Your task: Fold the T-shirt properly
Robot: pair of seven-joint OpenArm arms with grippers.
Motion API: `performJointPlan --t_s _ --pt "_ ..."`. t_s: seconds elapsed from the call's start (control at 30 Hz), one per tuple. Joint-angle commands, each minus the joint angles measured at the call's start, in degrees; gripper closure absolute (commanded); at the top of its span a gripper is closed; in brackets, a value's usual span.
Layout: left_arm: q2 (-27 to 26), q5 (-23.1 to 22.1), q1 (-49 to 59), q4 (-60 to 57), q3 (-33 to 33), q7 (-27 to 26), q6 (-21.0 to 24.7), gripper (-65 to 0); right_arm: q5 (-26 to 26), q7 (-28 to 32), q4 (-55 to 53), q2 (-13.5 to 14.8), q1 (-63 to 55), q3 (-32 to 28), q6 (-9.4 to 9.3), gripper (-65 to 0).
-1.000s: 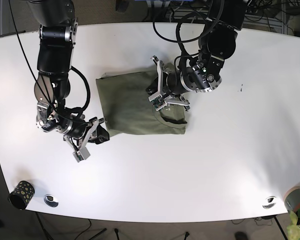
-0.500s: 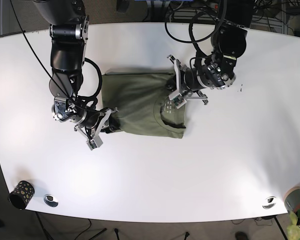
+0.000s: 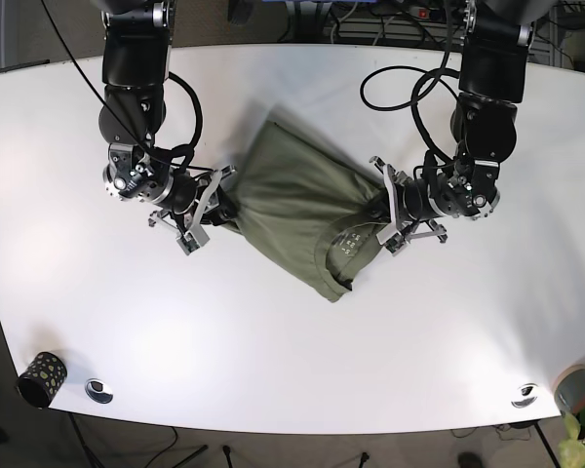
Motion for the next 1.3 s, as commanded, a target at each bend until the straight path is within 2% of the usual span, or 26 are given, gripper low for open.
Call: performJointPlan --t_s 0.0,0.1,0.2,0.3,0.37,0.57,0.73,0.87,1.03,1.27 --pt "-1.5 3.9 -2.5 -0.3 -0.3 3.1 1.4 -0.8 -0.5 -0.2 3.5 0.5 -1.2 0.2 -0.27 -11.1" --pt "-1.7 3.9 -5.4 -3.8 -0.3 3.1 1.5 -1.0 -0.5 -1.6 6.4 0.3 -3.1 0.2 -0.27 -11.3" --pt "-1.8 3.7 -8.4 -6.7 -0.3 3.1 1.3 -1.0 -0.9 -2.7 9.0 -1.7 -4.7 0.2 -0.27 -11.4" --pt "-1.8 3.5 -9.4 -6.4 -0.3 3.2 1.2 -1.0 -0.9 -3.6 10.5 -3.0 -5.6 0.0 -0.27 -11.6" --pt "-1.8 3.5 -9.9 -3.6 -0.4 3.5 1.2 -1.0 -0.9 -4.2 11.1 -4.1 -5.7 -2.7 -0.27 -11.4" --pt "-1.8 3.5 -9.8 4.7 -0.4 7.4 1.2 -1.1 -0.5 -4.4 12.8 -4.4 -5.8 -11.1 -0.27 -10.9" --pt "-1.2 3.5 -9.5 8.3 -3.8 9.9 1.2 -1.1 -0.4 -4.4 17.9 -4.7 -5.5 -11.4 -0.58 -10.9" --pt "0.9 3.6 -8.7 8.8 -8.1 10.4 1.2 -1.1 -0.4 -4.5 20.6 -3.2 -4.0 -9.2 -0.93 -11.4" --pt "1.4 3.6 -6.2 8.8 -9.5 10.4 1.3 -1.3 -0.8 -6.6 16.6 -2.9 0.3 -6.0 -0.67 -11.6" --pt "1.9 3.4 -2.6 10.7 -9.8 10.0 1.3 -1.1 -1.1 -4.4 2.7 -2.7 7.5 -6.1 -0.49 -11.1"
